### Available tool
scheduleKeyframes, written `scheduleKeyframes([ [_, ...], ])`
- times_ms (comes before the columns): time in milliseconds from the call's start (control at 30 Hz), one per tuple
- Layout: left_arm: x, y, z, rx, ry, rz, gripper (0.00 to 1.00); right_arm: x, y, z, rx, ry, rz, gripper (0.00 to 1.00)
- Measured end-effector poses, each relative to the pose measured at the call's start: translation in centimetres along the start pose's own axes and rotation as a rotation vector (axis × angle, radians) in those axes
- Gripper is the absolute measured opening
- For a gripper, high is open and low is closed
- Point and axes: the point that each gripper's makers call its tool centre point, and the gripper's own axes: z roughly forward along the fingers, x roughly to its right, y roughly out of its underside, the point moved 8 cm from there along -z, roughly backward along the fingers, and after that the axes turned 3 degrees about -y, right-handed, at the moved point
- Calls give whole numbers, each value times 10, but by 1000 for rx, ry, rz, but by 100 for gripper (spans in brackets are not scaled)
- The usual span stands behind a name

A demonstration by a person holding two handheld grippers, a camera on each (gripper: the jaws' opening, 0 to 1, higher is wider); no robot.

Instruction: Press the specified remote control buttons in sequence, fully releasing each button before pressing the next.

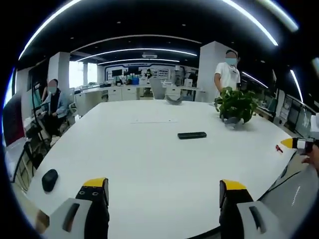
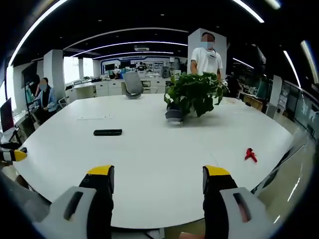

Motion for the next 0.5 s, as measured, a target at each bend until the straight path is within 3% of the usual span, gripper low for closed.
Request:
scheduleKeyframes([
  [500,0,0,0,-6,6,-11,96,-3,-2,0,11,-11,-5,80],
])
